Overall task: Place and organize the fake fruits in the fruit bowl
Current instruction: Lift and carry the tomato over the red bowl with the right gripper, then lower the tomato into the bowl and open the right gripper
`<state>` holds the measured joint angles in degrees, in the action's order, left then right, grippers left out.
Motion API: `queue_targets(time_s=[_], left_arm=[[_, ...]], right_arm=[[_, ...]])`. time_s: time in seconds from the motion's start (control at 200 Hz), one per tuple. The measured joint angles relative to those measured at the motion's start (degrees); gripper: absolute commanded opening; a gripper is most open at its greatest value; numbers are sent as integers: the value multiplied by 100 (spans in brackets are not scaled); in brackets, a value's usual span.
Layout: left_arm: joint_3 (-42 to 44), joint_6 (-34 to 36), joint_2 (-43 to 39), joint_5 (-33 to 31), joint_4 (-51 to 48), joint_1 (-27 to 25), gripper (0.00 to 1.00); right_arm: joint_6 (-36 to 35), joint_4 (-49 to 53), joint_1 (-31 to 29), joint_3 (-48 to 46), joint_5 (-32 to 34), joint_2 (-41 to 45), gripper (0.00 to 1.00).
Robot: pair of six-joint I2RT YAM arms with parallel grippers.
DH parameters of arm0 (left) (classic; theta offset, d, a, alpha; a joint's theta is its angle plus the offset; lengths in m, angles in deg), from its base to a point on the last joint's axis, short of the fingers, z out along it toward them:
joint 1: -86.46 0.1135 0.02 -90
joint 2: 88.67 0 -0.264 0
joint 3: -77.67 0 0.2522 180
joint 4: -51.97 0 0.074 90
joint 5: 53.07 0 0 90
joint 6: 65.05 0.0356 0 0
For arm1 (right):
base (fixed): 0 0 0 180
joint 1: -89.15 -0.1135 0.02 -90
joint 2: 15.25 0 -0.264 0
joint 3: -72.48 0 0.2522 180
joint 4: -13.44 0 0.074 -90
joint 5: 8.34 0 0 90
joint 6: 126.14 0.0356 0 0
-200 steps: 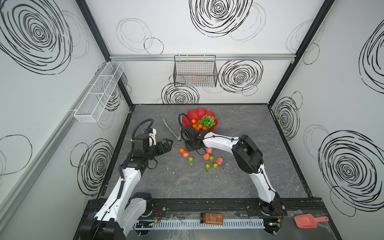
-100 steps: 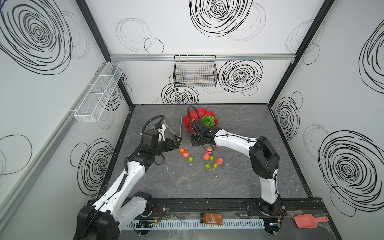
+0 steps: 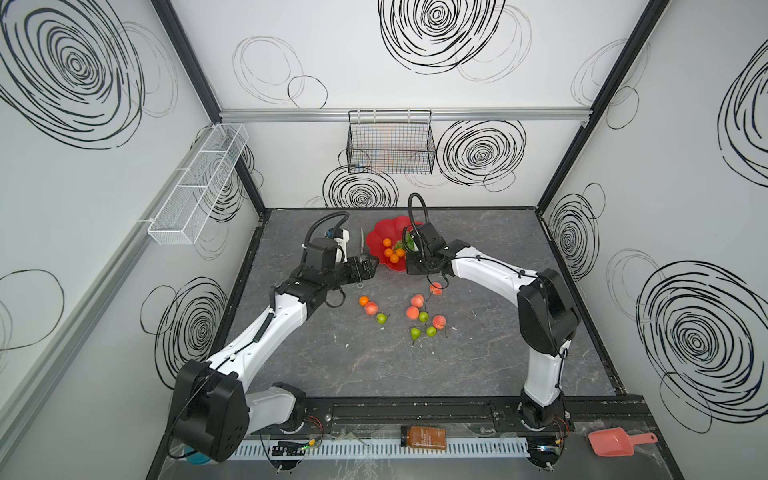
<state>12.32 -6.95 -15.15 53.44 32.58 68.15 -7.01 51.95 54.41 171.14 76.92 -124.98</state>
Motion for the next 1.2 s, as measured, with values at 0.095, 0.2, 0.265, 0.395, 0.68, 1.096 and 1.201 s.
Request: queue_targets(time_s=[0.095, 0.2, 0.265, 0.395, 0.68, 1.096, 1.201], left_arm=[[-79, 20, 291, 39, 170, -7, 96], [-144, 87, 597, 157, 354, 0, 96], [-151, 114, 728, 278, 446, 33, 96], [-151, 133, 817, 555, 459, 232, 96], [-151, 142, 844, 866, 621, 664, 96], [-151, 85, 907, 1003, 667, 721, 96], [-151, 83, 907, 1001, 667, 723, 96]], right_arm=[[-83, 42, 144, 173, -15, -79, 37], [-131, 37, 247, 426, -72, -280, 37], [-179, 42, 278, 592, -120, -463, 37], [-256, 76, 289, 957, -229, -903, 37], [-365, 197, 286, 1523, -411, -1473, 39], [-391, 363, 284, 1869, -472, -1847, 45], [-391, 376, 284, 1869, -472, -1849, 46]])
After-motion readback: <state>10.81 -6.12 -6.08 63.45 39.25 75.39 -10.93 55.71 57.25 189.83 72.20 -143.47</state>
